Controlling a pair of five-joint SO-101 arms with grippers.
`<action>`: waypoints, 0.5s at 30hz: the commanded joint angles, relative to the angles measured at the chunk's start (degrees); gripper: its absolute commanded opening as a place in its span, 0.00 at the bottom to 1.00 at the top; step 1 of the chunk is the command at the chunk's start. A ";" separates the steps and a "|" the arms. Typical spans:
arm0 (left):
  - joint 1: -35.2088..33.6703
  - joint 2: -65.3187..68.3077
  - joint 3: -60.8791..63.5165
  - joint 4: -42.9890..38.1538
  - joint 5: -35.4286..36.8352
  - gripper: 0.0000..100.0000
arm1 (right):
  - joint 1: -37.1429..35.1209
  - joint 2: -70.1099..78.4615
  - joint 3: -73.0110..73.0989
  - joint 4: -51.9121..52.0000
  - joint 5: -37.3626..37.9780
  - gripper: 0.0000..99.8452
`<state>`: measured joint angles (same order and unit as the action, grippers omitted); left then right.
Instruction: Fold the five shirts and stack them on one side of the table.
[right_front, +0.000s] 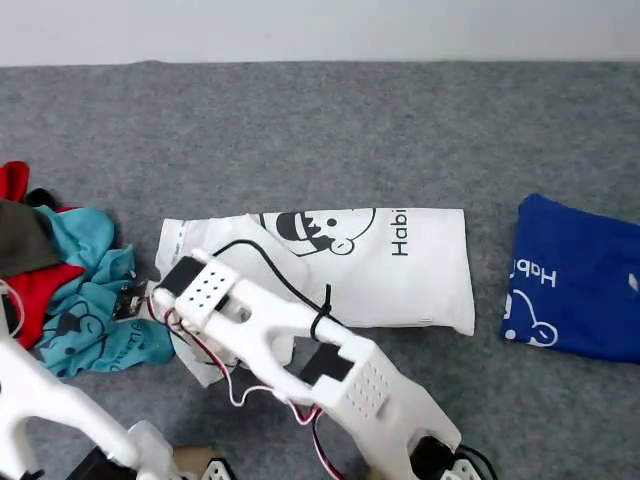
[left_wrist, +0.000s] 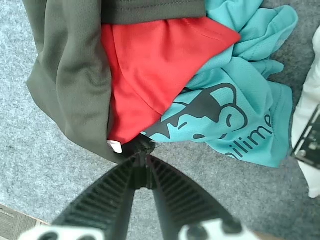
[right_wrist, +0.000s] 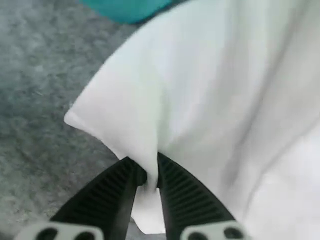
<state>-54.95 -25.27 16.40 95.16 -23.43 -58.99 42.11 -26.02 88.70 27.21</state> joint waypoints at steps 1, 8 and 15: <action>0.09 -1.85 -0.31 -0.79 0.53 0.00 | 3.12 -0.48 -7.21 4.53 0.09 0.01; 0.18 -1.76 -0.31 -0.79 0.53 0.00 | 8.75 -0.13 -21.98 10.95 0.09 0.01; 0.18 -1.58 -0.22 -0.79 0.53 0.00 | 14.64 2.42 -25.85 6.20 0.00 0.02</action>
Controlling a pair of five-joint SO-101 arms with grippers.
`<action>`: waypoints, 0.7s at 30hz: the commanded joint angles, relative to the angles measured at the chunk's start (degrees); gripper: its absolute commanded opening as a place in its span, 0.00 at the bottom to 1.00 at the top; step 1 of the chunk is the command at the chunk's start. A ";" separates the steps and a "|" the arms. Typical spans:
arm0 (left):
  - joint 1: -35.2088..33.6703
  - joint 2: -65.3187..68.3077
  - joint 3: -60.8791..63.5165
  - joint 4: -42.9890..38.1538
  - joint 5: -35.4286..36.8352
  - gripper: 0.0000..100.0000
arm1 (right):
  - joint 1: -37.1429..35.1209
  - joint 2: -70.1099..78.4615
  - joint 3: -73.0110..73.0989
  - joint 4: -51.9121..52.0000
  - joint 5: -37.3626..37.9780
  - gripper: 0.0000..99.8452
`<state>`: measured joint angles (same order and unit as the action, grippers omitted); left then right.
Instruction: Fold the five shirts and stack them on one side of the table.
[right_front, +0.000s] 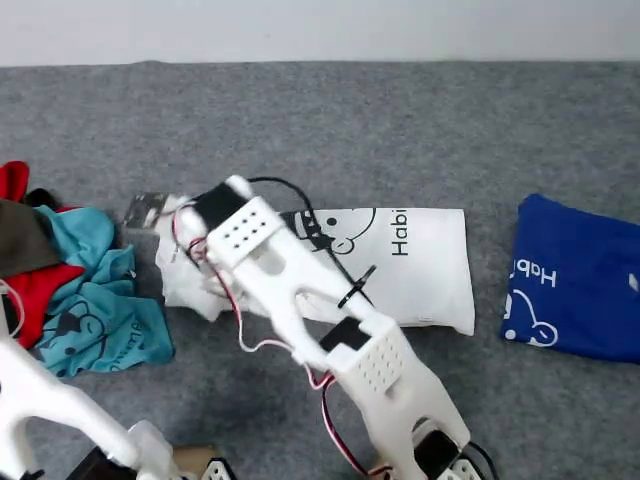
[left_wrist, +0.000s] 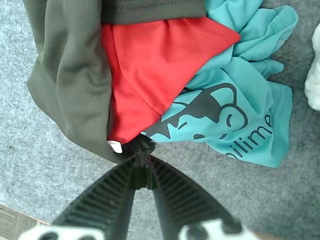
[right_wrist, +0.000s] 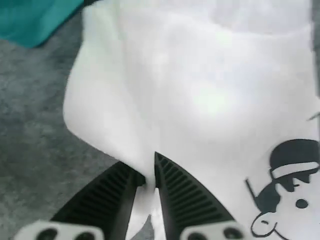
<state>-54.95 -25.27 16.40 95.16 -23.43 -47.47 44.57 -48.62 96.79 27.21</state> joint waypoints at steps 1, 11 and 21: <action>0.18 -1.58 -0.22 -0.79 0.53 0.00 | 4.00 0.92 -3.25 -2.15 0.00 0.04; 0.18 -1.49 -0.22 -0.79 0.44 0.00 | 14.02 6.20 -3.34 -6.46 -0.35 0.19; 0.35 -1.32 -0.22 -0.79 0.53 0.00 | 7.43 -0.84 -16.44 6.37 -0.35 0.06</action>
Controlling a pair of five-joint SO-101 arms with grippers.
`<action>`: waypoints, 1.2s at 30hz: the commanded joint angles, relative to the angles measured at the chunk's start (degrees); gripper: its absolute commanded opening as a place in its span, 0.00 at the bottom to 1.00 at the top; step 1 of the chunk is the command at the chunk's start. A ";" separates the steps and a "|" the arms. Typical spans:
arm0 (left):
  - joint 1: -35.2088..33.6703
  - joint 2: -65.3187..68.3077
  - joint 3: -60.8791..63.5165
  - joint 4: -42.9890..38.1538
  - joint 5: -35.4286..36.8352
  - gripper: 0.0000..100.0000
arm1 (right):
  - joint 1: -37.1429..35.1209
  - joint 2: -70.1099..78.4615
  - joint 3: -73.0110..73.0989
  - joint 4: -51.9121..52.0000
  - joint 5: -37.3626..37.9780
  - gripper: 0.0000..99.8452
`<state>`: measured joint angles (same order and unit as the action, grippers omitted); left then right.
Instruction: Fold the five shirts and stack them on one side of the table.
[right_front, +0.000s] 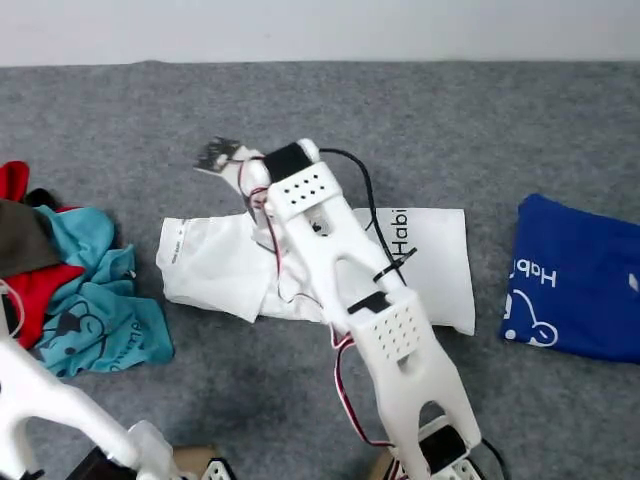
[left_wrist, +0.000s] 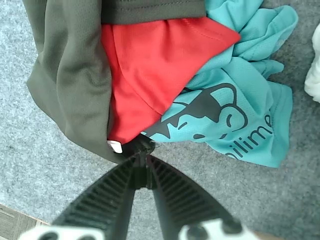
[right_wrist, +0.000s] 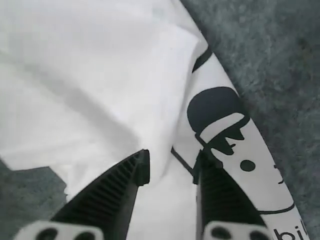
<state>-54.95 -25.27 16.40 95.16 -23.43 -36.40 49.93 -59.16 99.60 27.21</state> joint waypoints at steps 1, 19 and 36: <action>0.44 -1.32 -0.22 -0.88 0.53 0.00 | -4.79 -7.08 -5.45 3.47 -0.35 0.02; 0.44 -1.41 3.21 -1.32 0.53 0.00 | -16.57 -3.56 14.86 -2.24 2.99 0.01; 0.44 -1.41 3.12 -2.11 0.35 0.00 | -9.89 5.58 -21.19 -2.24 9.49 0.01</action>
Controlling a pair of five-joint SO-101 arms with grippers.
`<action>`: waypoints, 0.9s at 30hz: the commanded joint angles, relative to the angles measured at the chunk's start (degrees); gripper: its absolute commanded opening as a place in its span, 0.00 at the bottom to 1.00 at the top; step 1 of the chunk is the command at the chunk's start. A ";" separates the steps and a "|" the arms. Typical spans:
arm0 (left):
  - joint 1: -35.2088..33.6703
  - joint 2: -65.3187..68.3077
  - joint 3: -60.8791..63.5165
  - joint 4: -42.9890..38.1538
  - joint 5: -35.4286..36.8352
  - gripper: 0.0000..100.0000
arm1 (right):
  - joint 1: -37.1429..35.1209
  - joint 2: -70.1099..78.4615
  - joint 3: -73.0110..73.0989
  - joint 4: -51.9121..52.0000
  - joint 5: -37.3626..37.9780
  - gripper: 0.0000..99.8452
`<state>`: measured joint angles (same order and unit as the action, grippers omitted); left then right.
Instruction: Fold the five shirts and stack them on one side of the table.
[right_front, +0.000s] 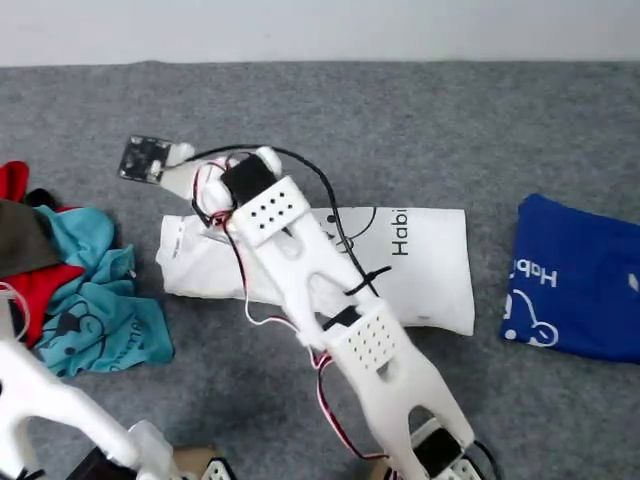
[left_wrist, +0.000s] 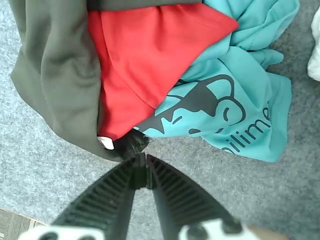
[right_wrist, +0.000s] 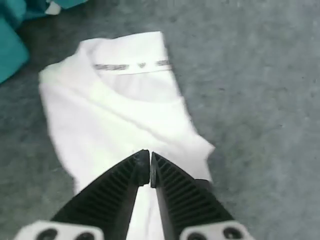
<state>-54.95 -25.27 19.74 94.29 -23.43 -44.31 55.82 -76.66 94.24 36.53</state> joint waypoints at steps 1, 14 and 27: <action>0.44 -1.41 -0.22 -1.23 0.35 0.00 | -2.51 0.04 -3.69 4.09 0.09 0.01; 0.44 -1.41 -0.22 -1.23 0.35 0.00 | -2.33 13.23 -3.87 6.64 -5.10 0.01; 0.44 -1.41 -0.40 -1.32 0.35 0.00 | -2.33 6.20 -4.66 8.84 -8.88 0.01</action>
<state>-54.95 -25.27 19.74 94.11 -23.43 -49.32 69.27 -78.59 100.48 28.44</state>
